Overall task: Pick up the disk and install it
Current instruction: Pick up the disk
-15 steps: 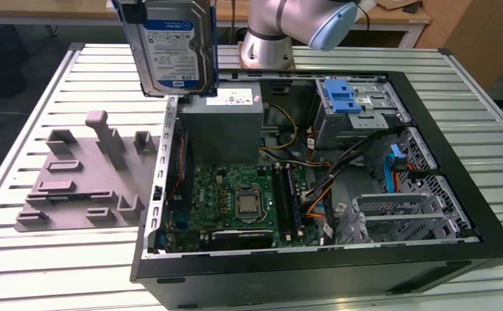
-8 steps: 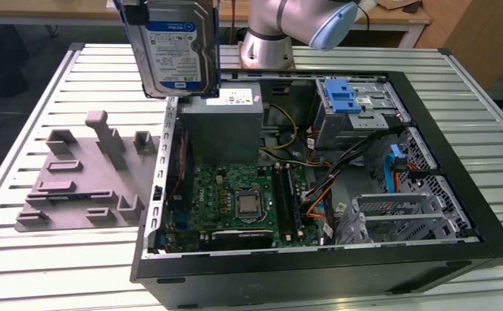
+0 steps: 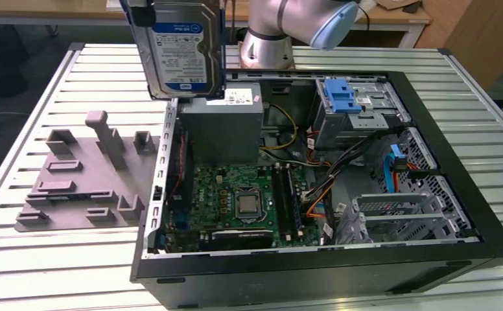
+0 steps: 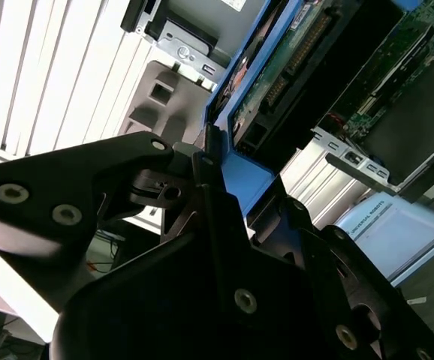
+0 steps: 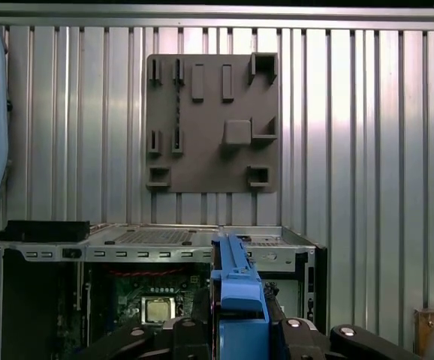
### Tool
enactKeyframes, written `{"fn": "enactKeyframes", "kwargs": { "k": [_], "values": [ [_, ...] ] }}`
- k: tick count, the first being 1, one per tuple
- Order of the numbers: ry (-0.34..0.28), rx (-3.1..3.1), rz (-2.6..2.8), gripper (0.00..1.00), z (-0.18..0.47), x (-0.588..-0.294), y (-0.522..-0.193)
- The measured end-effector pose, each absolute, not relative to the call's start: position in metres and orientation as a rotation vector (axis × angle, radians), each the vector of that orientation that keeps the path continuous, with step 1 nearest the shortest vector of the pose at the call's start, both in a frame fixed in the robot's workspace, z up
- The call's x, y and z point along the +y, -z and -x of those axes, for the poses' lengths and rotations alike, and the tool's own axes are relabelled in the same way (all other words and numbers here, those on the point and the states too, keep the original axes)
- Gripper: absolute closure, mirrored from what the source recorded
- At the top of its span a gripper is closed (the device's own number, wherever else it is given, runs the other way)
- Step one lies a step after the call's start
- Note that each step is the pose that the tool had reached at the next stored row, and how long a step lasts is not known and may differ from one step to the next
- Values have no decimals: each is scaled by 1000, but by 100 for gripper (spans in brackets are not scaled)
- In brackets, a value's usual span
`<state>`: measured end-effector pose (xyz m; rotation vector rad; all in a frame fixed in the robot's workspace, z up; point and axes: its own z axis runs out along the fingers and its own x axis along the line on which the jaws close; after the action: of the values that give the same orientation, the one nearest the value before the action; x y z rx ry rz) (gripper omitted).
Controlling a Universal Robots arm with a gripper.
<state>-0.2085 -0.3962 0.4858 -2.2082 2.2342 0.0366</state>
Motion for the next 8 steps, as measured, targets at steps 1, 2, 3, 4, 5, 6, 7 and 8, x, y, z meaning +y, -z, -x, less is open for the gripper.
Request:
{"fn": "enactKeyframes", "kwargs": {
  "k": [1, 2, 3, 4, 5, 6, 7, 8],
  "values": [
    [-37, 2234, 2208, 64, 206, -396, -486],
    [-37, 2234, 2208, 64, 204, -396, -486],
    [-37, 2234, 2208, 64, 202, -396, -486],
    [-37, 2234, 2208, 64, 200, -397, -486],
    [-37, 2234, 2208, 64, 198, -397, -486],
    [-37, 2234, 2208, 64, 197, -398, -486],
    [-37, 2234, 2208, 64, 196, -400, -486],
    [-37, 2234, 2208, 64, 196, -402, -486]
  ]
}}
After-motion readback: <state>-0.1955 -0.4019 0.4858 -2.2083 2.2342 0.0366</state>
